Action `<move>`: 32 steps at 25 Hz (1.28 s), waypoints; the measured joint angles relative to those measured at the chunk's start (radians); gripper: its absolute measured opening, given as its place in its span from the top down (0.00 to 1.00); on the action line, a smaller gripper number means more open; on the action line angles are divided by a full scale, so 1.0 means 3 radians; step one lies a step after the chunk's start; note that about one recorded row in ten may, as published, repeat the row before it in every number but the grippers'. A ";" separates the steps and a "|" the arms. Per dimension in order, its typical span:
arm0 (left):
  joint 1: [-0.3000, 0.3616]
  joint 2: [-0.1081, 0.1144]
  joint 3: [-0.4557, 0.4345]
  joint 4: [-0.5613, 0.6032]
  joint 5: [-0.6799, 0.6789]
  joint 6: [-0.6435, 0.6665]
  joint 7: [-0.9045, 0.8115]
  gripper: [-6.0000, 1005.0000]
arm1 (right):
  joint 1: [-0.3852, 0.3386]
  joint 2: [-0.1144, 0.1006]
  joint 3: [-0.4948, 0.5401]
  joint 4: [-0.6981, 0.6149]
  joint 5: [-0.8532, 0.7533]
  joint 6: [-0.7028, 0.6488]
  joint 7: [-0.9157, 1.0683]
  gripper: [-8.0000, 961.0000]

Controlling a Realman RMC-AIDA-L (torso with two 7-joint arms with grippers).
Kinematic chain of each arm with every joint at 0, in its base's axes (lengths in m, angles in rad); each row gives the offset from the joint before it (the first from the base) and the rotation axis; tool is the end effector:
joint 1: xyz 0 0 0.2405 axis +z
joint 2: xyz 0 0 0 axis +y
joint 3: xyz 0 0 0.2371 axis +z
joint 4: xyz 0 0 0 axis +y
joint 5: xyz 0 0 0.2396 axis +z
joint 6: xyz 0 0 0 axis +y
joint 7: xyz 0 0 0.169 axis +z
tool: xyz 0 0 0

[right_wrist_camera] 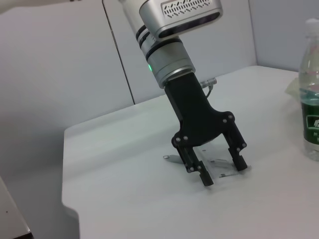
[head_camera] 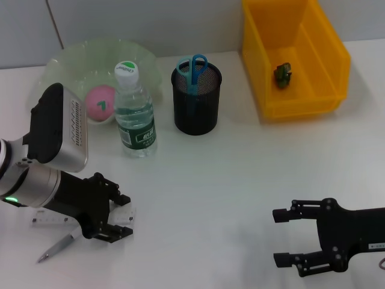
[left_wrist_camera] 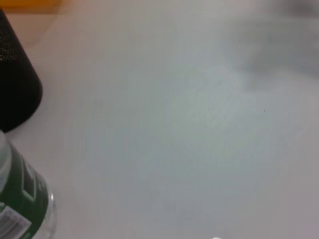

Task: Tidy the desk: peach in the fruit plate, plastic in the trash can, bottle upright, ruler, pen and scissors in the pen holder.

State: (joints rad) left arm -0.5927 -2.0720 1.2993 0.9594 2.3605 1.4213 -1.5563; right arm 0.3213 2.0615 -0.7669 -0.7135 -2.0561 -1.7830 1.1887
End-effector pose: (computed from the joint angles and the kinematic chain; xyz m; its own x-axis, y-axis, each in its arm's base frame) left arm -0.2268 0.3635 -0.0576 0.9730 0.0295 -0.2288 0.0164 -0.9981 -0.0589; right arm 0.2989 0.2654 -0.0093 0.8535 -0.2913 -0.4321 -0.3364 -0.9413 -0.0298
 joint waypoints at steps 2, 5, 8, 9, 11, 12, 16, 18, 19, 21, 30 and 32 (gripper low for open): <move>0.0000 0.0000 0.0000 0.0000 0.0001 -0.0004 0.0000 0.39 | 0.0010 0.0000 0.0000 0.0002 -0.0016 0.0009 0.0001 0.16; -0.0005 -0.0001 0.0000 0.0000 0.0001 -0.0008 0.0000 0.38 | 0.0015 0.0000 -0.0001 0.0004 -0.0027 0.0012 0.0001 0.16; -0.0019 -0.0001 0.0051 0.0002 0.0002 -0.0019 0.0002 0.39 | 0.0017 0.0000 -0.0001 0.0002 -0.0029 0.0013 0.0001 0.16; -0.0022 -0.0002 0.0058 0.0001 0.0003 -0.0022 0.0001 0.39 | 0.0017 0.0000 -0.0001 0.0002 -0.0029 0.0013 0.0001 0.16; -0.0033 -0.0002 0.0080 -0.0007 0.0005 -0.0036 -0.0003 0.39 | 0.0018 0.0000 0.0000 0.0002 -0.0029 0.0019 0.0001 0.16; -0.0039 -0.0002 0.0095 -0.0011 0.0006 -0.0049 -0.0004 0.39 | 0.0018 -0.0001 0.0000 0.0002 -0.0029 0.0027 0.0001 0.16; -0.0052 -0.0002 0.0137 -0.0014 0.0006 -0.0058 -0.0005 0.51 | 0.0018 -0.0004 0.0000 0.0003 -0.0030 0.0054 0.0001 0.16; -0.0070 0.0001 0.0142 -0.0014 0.0008 -0.0039 -0.0020 0.57 | 0.0018 -0.0007 0.0001 0.0005 -0.0032 0.0054 0.0000 0.16; -0.0070 0.0001 0.0142 -0.0014 0.0008 -0.0039 -0.0020 0.58 | 0.0018 -0.0007 0.0001 0.0005 -0.0032 0.0054 0.0000 0.16; -0.0071 0.0001 0.0143 -0.0005 0.0014 -0.0038 -0.0033 0.59 | 0.0018 -0.0007 0.0005 0.0005 -0.0033 0.0054 0.0000 0.16; 0.0036 0.0004 0.0107 0.0304 -0.0020 0.0074 -0.0058 0.61 | 0.0022 0.0000 0.0037 -0.0015 -0.0014 0.0054 0.0000 0.16; 0.0083 0.0005 0.0093 0.0426 -0.0085 0.0117 -0.0061 0.61 | 0.0029 0.0002 0.0055 -0.0017 -0.0007 0.0057 0.0000 0.16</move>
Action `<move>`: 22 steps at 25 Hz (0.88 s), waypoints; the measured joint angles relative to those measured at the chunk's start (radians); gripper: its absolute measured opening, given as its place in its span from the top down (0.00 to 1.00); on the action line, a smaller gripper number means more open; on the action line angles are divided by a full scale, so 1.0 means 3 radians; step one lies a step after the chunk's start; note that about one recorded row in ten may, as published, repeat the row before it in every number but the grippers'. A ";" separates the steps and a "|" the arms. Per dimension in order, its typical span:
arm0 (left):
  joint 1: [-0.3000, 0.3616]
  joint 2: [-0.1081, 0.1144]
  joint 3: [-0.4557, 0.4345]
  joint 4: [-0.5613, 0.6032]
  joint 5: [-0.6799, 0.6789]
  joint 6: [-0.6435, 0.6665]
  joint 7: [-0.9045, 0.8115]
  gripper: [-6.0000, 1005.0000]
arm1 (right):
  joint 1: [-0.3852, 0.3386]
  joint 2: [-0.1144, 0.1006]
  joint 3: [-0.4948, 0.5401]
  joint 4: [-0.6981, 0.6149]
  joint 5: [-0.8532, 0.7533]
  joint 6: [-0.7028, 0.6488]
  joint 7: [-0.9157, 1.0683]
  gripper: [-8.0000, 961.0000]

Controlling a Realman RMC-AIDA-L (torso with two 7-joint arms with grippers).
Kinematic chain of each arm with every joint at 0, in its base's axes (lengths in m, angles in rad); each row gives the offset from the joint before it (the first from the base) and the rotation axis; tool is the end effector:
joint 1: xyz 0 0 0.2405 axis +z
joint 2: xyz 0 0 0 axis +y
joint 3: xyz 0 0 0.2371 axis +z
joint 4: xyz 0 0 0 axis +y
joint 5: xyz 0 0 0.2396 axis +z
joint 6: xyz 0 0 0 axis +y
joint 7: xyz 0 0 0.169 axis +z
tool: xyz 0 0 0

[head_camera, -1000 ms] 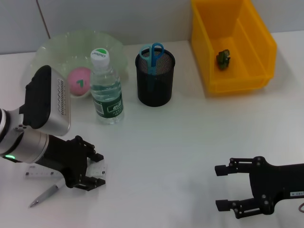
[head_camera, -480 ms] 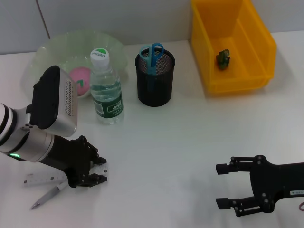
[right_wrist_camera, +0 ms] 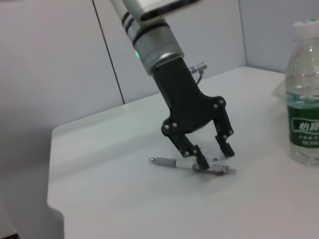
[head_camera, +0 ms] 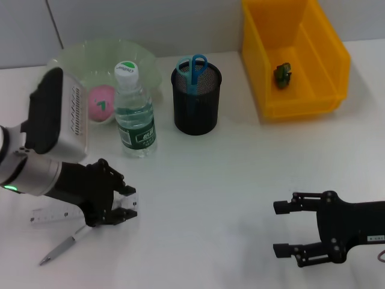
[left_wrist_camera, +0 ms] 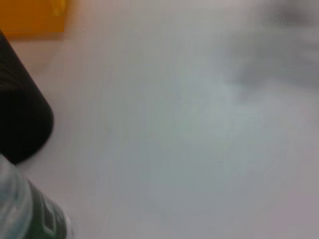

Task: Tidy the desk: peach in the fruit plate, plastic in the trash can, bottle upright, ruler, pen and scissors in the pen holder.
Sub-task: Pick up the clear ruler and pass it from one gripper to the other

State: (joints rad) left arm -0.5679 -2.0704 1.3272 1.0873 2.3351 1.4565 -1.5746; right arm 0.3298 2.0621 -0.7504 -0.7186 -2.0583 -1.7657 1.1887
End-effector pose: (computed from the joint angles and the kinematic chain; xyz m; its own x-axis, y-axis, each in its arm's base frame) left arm -0.2030 0.3659 -0.0462 0.9766 -0.0349 -0.2120 -0.0523 -0.9956 -0.0771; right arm 0.2993 0.2717 -0.0069 0.8568 -0.2830 -0.4311 -0.3393 -0.9389 -0.0580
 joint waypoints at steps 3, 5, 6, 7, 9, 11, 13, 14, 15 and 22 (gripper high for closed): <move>0.0111 0.0015 -0.0047 0.0237 -0.0213 0.0124 0.0007 0.61 | 0.0008 0.0007 0.0052 -0.0003 0.0010 0.0008 -0.0009 0.16; 0.0215 0.0017 -0.0181 0.0464 -0.0432 0.0265 0.0056 0.61 | 0.0013 0.0010 0.0089 -0.0003 0.0021 0.0007 -0.0015 0.16; 0.0344 0.0015 -0.0344 0.0669 -0.0760 0.0388 0.0127 0.61 | 0.0014 0.0018 0.0134 -0.0003 0.0045 -0.0005 -0.0028 0.16; 0.0344 0.0015 -0.0344 0.0669 -0.0760 0.0388 0.0127 0.61 | 0.0014 0.0018 0.0134 -0.0003 0.0045 -0.0005 -0.0028 0.16; 0.0480 0.0016 -0.0486 0.0786 -0.1126 0.0423 0.0188 0.61 | 0.0007 0.0029 0.0190 -0.0002 0.0091 -0.0018 -0.0062 0.16; 0.0611 0.0015 -0.0604 0.0821 -0.1490 0.0415 0.0265 0.61 | -0.0021 0.0040 0.0257 0.0016 0.0167 -0.0031 -0.0145 0.16; 0.0730 0.0007 -0.0666 0.0800 -0.1852 0.0374 0.0371 0.61 | -0.0052 0.0043 0.0292 0.0058 0.0266 -0.0062 -0.0246 0.16; 0.0804 0.0002 -0.0678 0.0762 -0.2070 0.0338 0.0454 0.61 | -0.0062 0.0044 0.0299 0.0079 0.0297 -0.0084 -0.0282 0.16; 0.0870 0.0000 -0.0672 0.0697 -0.2285 0.0310 0.0549 0.61 | -0.0070 0.0044 0.0309 0.0102 0.0320 -0.0105 -0.0317 0.16; 0.1094 -0.0009 -0.0390 0.0007 -0.3445 0.0250 0.1331 0.61 | -0.0136 0.0049 0.0380 0.0566 0.0706 -0.0257 -0.0918 0.16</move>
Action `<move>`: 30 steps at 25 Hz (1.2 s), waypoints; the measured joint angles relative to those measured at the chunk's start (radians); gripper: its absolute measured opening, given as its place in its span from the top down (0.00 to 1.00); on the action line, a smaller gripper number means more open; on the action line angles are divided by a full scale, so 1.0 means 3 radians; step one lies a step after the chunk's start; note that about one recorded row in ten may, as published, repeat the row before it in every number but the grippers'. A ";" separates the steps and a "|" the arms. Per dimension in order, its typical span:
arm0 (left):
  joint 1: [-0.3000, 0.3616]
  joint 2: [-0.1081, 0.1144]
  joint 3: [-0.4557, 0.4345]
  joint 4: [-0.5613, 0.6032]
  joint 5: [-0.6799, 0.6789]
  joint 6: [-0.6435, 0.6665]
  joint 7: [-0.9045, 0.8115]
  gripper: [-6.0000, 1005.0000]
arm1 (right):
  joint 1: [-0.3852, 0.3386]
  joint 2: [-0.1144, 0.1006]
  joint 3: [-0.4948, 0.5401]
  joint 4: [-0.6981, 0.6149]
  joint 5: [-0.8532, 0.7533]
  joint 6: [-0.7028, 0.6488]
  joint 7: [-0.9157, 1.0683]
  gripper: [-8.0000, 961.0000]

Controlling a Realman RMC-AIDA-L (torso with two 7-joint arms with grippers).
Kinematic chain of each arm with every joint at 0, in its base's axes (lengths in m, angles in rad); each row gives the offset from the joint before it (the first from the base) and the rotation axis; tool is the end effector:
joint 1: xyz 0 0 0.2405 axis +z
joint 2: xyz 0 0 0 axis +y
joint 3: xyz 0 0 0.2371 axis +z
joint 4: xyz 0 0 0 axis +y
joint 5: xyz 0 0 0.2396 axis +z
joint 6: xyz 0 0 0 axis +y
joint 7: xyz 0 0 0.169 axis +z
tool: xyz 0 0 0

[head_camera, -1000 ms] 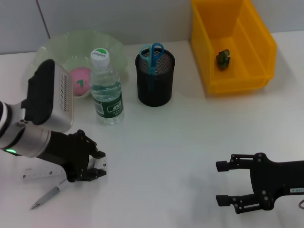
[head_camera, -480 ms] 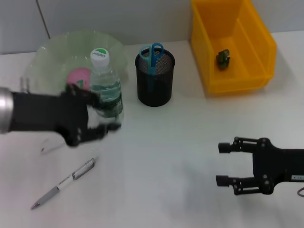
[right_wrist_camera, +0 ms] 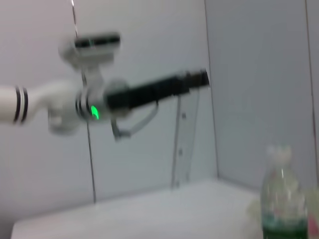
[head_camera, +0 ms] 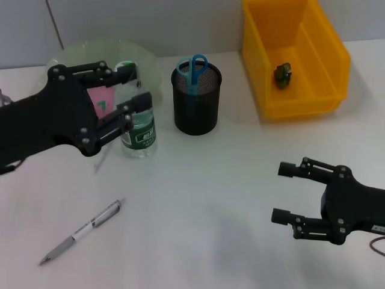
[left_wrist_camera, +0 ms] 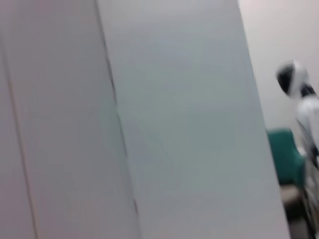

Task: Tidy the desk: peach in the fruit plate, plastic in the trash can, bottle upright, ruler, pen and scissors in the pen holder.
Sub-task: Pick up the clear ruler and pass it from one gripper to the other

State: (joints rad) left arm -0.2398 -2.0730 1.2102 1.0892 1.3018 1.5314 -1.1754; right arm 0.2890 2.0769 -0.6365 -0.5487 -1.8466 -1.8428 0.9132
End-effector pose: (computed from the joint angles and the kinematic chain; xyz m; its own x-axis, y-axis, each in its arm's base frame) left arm -0.1666 0.3301 0.0310 0.7101 -0.1872 0.6788 0.1060 -0.9246 -0.3659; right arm 0.2909 0.2573 -0.0028 0.7250 -0.0689 -0.6853 -0.2996 -0.9275 -0.2237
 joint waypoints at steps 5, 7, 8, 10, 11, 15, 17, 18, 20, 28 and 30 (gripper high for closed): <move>-0.0016 -0.0006 0.0363 -0.0684 -0.0769 -0.0159 0.0724 0.61 | 0.0002 0.0018 -0.0003 0.0473 0.0267 -0.0016 -0.0630 0.16; -0.0038 -0.0007 0.0517 -0.0888 -0.1018 -0.0223 0.0952 0.61 | 0.0045 0.0020 -0.0001 0.0742 0.0381 0.0006 -0.0883 0.16; -0.0053 -0.0007 0.0607 -0.0988 -0.1129 -0.0289 0.1078 0.61 | 0.0075 0.0022 0.0004 0.0892 0.0421 0.0019 -0.1045 0.16; -0.0082 -0.0012 0.0722 -0.1124 -0.1290 -0.0432 0.1207 0.61 | 0.0140 0.0028 0.0019 0.1195 0.0511 0.0068 -0.1380 0.16; -0.0093 -0.0014 0.0758 -0.1172 -0.1359 -0.0471 0.1247 0.61 | 0.0171 0.0029 0.0028 0.1321 0.0561 0.0102 -0.1521 0.16; -0.0143 -0.0018 0.1088 -0.1454 -0.1925 -0.0549 0.1612 0.61 | 0.0316 0.0034 0.0044 0.1815 0.0855 0.0263 -0.1929 0.16; -0.0210 -0.0018 0.1276 -0.1607 -0.2217 -0.0589 0.1762 0.61 | 0.0400 0.0038 0.0049 0.1980 0.0942 0.0352 -0.2043 0.16; -0.0231 -0.0019 0.1321 -0.1642 -0.2281 -0.0593 0.1790 0.61 | 0.0457 0.0046 0.0069 0.2075 0.0970 0.0417 -0.2124 0.16; -0.0305 -0.0021 0.1561 -0.1766 -0.2565 -0.0599 0.1938 0.61 | 0.0540 0.0053 0.0117 0.2221 0.0975 0.0517 -0.2240 0.16; -0.0321 -0.0023 0.2074 -0.1770 -0.3070 -0.0589 0.2218 0.61 | 0.0740 0.0056 0.0359 0.2775 0.0957 0.0750 -0.2758 0.16; -0.0311 -0.0023 0.2100 -0.1770 -0.3091 -0.0578 0.2226 0.61 | 0.0749 0.0056 0.0490 0.2883 0.0951 0.0776 -0.2823 0.16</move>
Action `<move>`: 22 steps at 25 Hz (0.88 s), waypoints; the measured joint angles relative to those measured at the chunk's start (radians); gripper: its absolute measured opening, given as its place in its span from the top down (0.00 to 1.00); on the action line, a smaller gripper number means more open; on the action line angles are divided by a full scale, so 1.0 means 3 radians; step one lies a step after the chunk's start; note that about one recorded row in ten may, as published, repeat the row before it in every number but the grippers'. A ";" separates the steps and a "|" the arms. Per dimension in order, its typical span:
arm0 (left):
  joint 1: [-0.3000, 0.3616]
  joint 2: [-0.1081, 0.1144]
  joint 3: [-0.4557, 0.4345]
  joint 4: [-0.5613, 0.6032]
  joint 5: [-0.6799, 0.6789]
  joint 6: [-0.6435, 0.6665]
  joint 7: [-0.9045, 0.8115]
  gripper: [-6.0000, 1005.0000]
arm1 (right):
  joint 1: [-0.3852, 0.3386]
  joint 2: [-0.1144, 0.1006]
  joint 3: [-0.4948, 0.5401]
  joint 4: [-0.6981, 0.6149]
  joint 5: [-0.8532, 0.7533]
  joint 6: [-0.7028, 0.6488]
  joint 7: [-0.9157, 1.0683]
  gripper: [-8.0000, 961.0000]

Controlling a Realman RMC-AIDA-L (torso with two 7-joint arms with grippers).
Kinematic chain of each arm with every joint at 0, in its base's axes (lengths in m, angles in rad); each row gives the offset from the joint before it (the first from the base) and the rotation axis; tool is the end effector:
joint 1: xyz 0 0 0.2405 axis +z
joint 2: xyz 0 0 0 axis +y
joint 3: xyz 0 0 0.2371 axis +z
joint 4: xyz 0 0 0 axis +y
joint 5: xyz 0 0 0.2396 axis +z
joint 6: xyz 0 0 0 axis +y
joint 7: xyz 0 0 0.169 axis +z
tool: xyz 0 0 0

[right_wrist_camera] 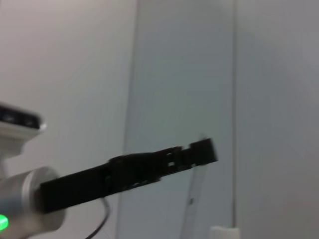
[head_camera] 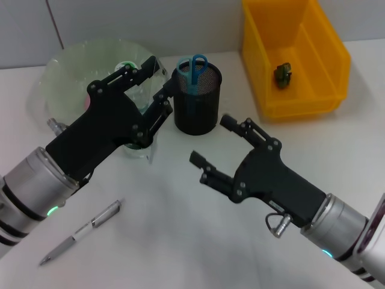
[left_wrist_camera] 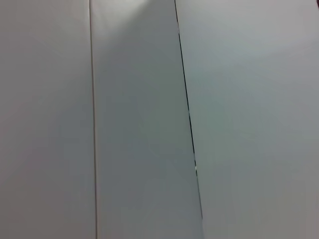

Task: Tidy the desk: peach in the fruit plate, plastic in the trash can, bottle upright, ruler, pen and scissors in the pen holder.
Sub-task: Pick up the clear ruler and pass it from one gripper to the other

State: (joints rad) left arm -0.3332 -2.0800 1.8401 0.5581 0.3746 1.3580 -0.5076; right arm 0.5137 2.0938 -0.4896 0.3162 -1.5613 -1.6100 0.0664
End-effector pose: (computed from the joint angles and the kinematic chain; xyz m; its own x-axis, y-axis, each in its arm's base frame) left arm -0.1786 0.3265 -0.0643 0.5450 -0.2392 0.8036 0.3449 -0.8096 -0.4749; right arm 0.2277 0.2613 -0.1118 0.6172 0.1872 -0.7642 -0.4278 -0.7353 -0.5256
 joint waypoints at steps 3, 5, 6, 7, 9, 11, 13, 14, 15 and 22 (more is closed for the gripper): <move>0.0035 0.0000 0.0092 0.0006 -0.0116 0.0050 0.0013 0.61 | 0.0002 0.0000 0.0143 0.0111 -0.0004 0.0042 -0.0030 0.16; 0.0048 0.0000 0.0180 0.0010 -0.0226 0.0096 0.0053 0.61 | 0.0016 0.0000 0.0237 0.0175 -0.0007 0.0100 -0.0042 0.16; 0.0050 0.0000 0.0195 0.0010 -0.0240 0.0104 0.0082 0.61 | 0.0029 0.0000 0.0277 0.0202 -0.0012 0.0136 -0.0049 0.16; 0.0050 0.0000 0.0221 0.0010 -0.0269 0.0106 0.0120 0.61 | 0.0052 0.0000 0.0308 0.0227 -0.0031 0.0176 -0.0053 0.16; 0.0050 0.0000 0.0240 0.0010 -0.0293 0.0104 0.0141 0.61 | 0.0082 0.0000 0.0339 0.0249 -0.0146 0.0228 -0.0056 0.16; 0.0045 0.0000 0.0347 0.0009 -0.0421 0.0080 0.0222 0.61 | 0.0084 0.0000 0.0367 0.0252 -0.0233 0.0238 -0.0057 0.16; 0.0040 0.0000 0.0413 0.0008 -0.0511 0.0071 0.0291 0.61 | 0.0073 0.0000 0.0441 0.0264 -0.0390 0.0250 -0.0058 0.16; 0.0040 0.0000 0.0449 0.0008 -0.0565 0.0068 0.0337 0.61 | 0.0065 0.0000 0.0480 0.0271 -0.0451 0.0255 -0.0058 0.16; 0.0040 0.0000 0.0465 0.0005 -0.0598 0.0065 0.0364 0.61 | 0.0058 0.0000 0.0512 0.0278 -0.0498 0.0262 -0.0058 0.16; 0.0022 0.0000 0.0503 -0.0020 -0.0625 0.0012 0.0388 0.61 | 0.0115 0.0000 0.0667 0.0343 -0.0582 0.0420 -0.0060 0.16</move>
State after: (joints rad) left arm -0.3267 -2.0800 1.9910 0.5521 0.1872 1.3617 -0.3911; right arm 0.5482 2.0937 -0.2895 0.4190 -1.7358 -1.4841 0.0484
